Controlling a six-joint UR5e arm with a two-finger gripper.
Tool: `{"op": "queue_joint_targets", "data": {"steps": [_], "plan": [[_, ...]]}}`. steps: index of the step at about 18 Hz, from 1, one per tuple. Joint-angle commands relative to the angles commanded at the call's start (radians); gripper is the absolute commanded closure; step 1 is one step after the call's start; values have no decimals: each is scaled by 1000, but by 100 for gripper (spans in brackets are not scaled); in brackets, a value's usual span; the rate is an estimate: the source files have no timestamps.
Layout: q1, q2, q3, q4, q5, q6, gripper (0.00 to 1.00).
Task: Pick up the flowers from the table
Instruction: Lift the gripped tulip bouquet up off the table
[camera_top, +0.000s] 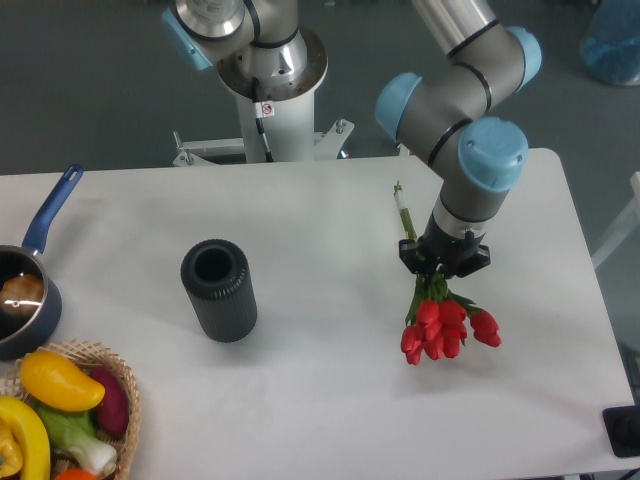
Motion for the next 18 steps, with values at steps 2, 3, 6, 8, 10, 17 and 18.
{"op": "queue_joint_targets", "data": {"steps": [2, 3, 6, 8, 10, 17, 18], "plan": [[0, 17, 23, 0, -14, 2, 84], [0, 25, 34, 0, -20, 3, 84], [0, 38, 66, 2, -55, 9, 84], [-2, 45, 81, 2, -58, 12, 84], [-11, 48, 104, 2, -58, 14, 84], [-12, 55, 186, 2, -57, 69, 83], [-11, 55, 196, 2, -58, 90, 82]]}}
